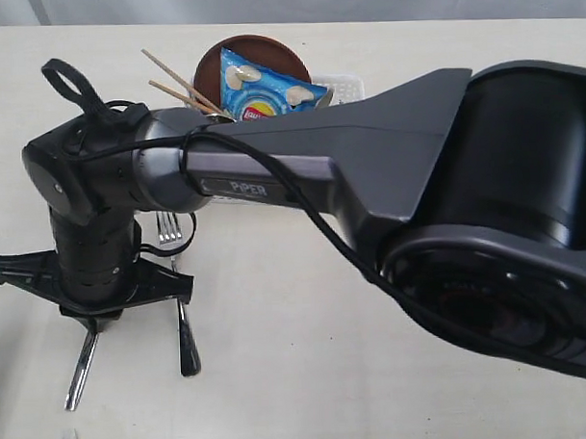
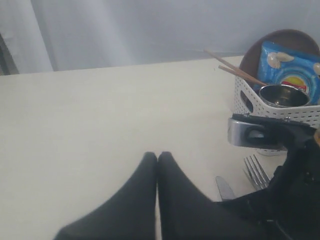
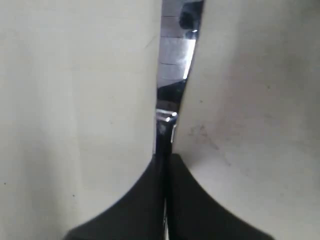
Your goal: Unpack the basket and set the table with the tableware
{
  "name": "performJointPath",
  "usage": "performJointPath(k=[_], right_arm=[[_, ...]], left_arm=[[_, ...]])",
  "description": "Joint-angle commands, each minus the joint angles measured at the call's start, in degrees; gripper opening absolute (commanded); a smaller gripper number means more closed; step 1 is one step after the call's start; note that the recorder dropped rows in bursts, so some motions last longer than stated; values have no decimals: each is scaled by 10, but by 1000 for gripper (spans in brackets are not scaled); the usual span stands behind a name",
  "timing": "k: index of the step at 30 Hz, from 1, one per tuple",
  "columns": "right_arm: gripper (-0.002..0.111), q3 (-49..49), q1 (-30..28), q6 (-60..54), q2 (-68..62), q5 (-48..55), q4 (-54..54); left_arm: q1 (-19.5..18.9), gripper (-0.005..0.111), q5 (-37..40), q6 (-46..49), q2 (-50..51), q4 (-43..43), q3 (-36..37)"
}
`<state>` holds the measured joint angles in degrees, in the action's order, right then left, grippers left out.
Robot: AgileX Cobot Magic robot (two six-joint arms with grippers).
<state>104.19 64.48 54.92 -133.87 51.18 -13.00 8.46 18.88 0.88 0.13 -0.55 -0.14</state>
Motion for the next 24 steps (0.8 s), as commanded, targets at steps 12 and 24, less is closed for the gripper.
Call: performJointPath(k=[12, 24], right_arm=[[0, -3, -24, -30, 50, 48, 68], [46, -3, -50, -127, 78, 173, 113]], left_arm=[[3, 0, -5, -3, -1, 1, 1], [3, 0, -5, -3, -1, 1, 1]])
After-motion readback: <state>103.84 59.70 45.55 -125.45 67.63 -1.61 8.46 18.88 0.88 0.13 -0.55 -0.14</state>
